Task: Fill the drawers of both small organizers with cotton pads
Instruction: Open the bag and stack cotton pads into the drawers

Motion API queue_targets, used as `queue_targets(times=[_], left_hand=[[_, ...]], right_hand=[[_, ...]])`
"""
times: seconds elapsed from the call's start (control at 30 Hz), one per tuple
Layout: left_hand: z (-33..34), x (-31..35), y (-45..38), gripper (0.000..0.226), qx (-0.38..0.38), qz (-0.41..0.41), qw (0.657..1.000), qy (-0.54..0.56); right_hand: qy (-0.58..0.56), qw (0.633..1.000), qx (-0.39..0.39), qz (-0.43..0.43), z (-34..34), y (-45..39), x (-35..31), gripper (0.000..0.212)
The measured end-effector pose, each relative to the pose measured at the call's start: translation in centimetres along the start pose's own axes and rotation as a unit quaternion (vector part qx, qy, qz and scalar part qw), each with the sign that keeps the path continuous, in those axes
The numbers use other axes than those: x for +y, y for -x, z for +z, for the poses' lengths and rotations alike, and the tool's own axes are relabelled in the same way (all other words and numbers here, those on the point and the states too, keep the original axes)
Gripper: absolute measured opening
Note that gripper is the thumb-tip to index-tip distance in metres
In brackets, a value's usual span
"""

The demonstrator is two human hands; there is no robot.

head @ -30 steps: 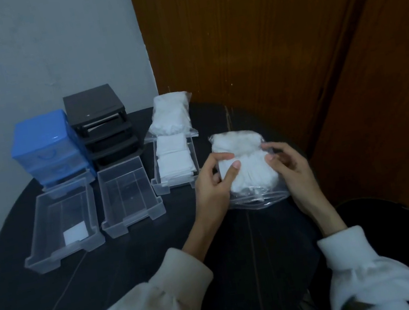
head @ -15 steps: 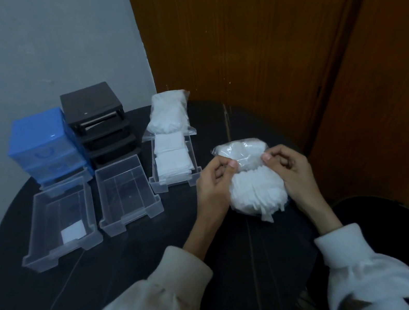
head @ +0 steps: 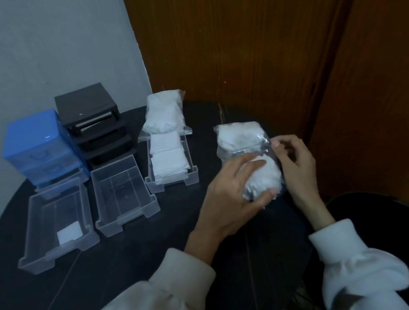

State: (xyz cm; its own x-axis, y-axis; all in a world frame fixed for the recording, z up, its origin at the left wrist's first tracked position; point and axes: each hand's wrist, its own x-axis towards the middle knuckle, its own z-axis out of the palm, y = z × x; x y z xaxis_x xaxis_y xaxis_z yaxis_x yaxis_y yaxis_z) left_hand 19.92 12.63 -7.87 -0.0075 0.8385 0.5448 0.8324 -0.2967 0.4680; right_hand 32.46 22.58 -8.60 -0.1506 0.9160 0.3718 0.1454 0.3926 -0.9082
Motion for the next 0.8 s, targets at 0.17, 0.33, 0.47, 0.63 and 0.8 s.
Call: queue_targets(times=[0.17, 0.33, 0.47, 0.63, 0.8], left_hand=[[0.9, -1.1, -0.1, 0.051, 0.042, -0.061, 0.997, -0.002], [1.7, -1.6, -1.2, 0.048, 0.049, -0.135, 0.988, 0.049], [1.9, -1.7, -1.8, 0.049, 0.054, -0.158, 0.985, 0.051], [1.9, -2.1, -1.6, 0.054, 0.063, -0.152, 0.984, 0.072], [2.1, -2.4, -1.3, 0.052, 0.064, -0.148, 0.983, 0.088]], right_hand=[[-0.042, 0.998, -0.013, -0.056, -0.3, 0.5, -0.9, 0.015], [-0.010, 0.995, -0.060, -0.076, -0.1, 0.6, -0.9, 0.014], [0.082, 0.990, -0.047, -0.105, 0.0, 0.5, -0.4, 0.014], [0.143, 0.982, -0.020, -0.121, 0.0, 0.3, -0.2, 0.011], [0.235, 0.961, -0.017, -0.144, 0.1, 0.5, -0.3, 0.017]])
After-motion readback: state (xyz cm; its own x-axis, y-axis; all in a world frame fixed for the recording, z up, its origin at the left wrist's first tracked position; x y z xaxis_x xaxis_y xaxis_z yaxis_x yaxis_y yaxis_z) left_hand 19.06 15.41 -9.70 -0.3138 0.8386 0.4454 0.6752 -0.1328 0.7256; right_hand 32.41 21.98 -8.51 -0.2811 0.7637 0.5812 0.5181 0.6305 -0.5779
